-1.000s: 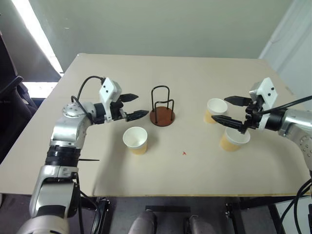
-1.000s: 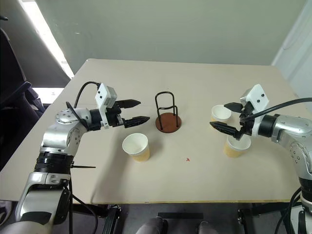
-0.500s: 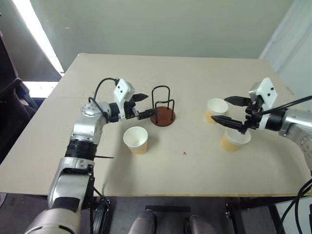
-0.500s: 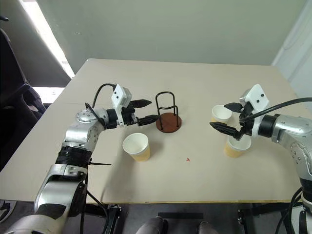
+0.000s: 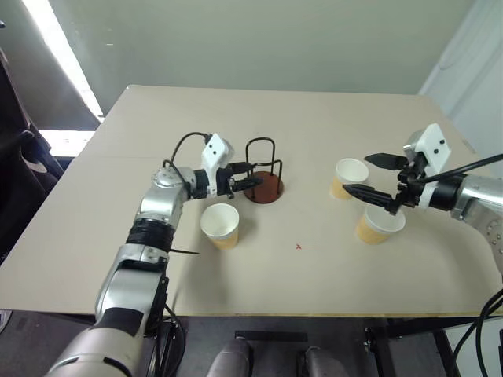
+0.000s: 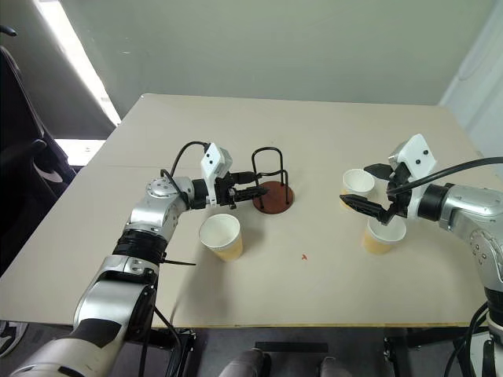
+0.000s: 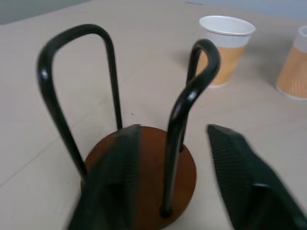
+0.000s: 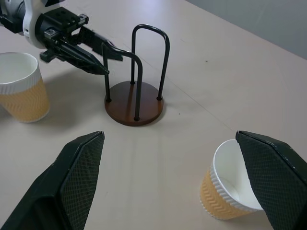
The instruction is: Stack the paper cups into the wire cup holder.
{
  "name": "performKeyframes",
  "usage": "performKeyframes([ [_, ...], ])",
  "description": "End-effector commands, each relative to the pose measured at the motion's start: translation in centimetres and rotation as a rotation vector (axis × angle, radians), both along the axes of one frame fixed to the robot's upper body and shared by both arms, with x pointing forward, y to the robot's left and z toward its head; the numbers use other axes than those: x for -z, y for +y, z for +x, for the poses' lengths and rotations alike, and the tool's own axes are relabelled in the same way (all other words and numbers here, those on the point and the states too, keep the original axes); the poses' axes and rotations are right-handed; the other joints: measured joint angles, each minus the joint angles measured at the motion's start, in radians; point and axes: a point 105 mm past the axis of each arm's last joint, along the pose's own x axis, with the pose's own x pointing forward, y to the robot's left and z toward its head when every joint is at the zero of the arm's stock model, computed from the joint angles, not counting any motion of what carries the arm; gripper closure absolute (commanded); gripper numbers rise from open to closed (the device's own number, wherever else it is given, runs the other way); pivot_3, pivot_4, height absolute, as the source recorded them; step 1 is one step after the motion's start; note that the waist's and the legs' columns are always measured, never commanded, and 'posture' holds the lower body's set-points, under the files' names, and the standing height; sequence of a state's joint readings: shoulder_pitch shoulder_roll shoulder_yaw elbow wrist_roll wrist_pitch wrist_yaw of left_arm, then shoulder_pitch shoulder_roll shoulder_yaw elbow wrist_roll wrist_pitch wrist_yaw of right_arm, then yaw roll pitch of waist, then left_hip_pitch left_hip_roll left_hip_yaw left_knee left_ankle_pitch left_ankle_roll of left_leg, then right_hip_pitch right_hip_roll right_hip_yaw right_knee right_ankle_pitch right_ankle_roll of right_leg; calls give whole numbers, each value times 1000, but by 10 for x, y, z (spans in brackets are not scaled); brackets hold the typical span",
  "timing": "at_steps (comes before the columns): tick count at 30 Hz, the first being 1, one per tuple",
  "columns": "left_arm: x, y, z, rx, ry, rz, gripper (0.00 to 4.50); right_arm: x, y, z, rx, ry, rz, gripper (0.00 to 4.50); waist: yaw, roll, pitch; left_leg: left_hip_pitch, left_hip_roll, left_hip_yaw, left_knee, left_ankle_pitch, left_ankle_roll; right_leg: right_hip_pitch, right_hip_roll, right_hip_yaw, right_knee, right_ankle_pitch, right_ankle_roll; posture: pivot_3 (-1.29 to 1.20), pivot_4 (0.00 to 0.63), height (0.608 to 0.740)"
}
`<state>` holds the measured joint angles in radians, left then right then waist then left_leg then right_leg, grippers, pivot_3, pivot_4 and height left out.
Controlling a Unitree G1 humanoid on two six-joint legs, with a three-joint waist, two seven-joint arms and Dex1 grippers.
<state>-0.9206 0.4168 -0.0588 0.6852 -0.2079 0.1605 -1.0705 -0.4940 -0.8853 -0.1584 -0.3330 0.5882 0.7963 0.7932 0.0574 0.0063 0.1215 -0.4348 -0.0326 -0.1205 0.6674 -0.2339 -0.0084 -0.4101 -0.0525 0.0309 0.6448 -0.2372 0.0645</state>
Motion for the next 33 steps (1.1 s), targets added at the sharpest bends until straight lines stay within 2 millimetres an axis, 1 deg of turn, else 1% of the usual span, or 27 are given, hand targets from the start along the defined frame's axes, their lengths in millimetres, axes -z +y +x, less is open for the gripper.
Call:
performKeyframes([
  [1,-20,-4,1,25,-66,-2,3490,-16,-2,-6,8,-65,1,0,0,0,0,0,0,0,0,0,0,0,0,0,0,0,0,0,150,740],
  [2,-20,-4,1,26,-66,-2,3803,-16,-3,-6,9,-65,2,0,0,0,0,0,0,0,0,0,0,0,0,0,0,0,0,0,150,740],
  [3,-20,-4,1,25,-66,-1,4216,-16,-3,-7,10,-65,2,0,0,0,0,0,0,0,0,0,0,0,0,0,0,0,0,0,150,740],
  [4,-20,-3,1,25,-66,-1,4484,-16,-3,-7,10,-65,2,0,0,0,0,0,0,0,0,0,0,0,0,0,0,0,0,0,150,740],
  [8,-22,-6,1,30,-70,-6,4484,-15,-3,-7,10,-60,1,0,0,0,0,0,0,0,0,0,0,0,0,0,0,0,0,0,150,740],
  [9,-26,-9,-1,48,-78,-16,4484,-15,-4,-8,7,-54,-5,0,0,0,0,0,0,0,0,0,0,0,0,0,0,0,0,0,150,740],
  [13,-42,-27,-15,164,-107,-31,4484,-13,-8,-19,-31,-8,-41,0,5,0,0,-1,0,0,0,0,0,0,0,0,0,0,0,0,150,740],
  [16,-49,-37,-28,243,-122,-21,4484,-14,-12,-30,-66,27,-82,0,7,-1,0,-2,0,0,0,0,1,0,0,0,0,0,1,0,150,740],
  [18,-53,-47,-38,302,-121,-10,4484,-17,-14,-35,-76,36,-102,0,7,-1,0,-2,-1,0,0,0,1,0,0,0,0,0,1,0,150,740],
  [21,-47,-65,-60,419,-109,36,4484,-20,-14,-43,-99,51,-130,0,7,-1,0,-2,-1,1,0,0,1,0,0,0,0,0,1,0,150,740],
  [25,-38,-76,-83,534,-87,90,4484,-21,-17,-52,-105,80,-163,0,7,-1,0,-1,0,1,0,0,1,1,0,1,0,0,2,0,150,740],
  [29,-35,-80,-96,590,-52,96,4484,-21,-23,-64,-102,119,-204,0,9,-1,0,-1,0,1,1,0,1,0,0,1,0,-1,2,0,150,740],
  [33,-24,-80,-105,614,-14,123,4484,-24,-27,-70,-92,122,-218,0,8,-1,0,0,0,2,1,0,1,1,0,1,0,-1,2,0,150,740],
])
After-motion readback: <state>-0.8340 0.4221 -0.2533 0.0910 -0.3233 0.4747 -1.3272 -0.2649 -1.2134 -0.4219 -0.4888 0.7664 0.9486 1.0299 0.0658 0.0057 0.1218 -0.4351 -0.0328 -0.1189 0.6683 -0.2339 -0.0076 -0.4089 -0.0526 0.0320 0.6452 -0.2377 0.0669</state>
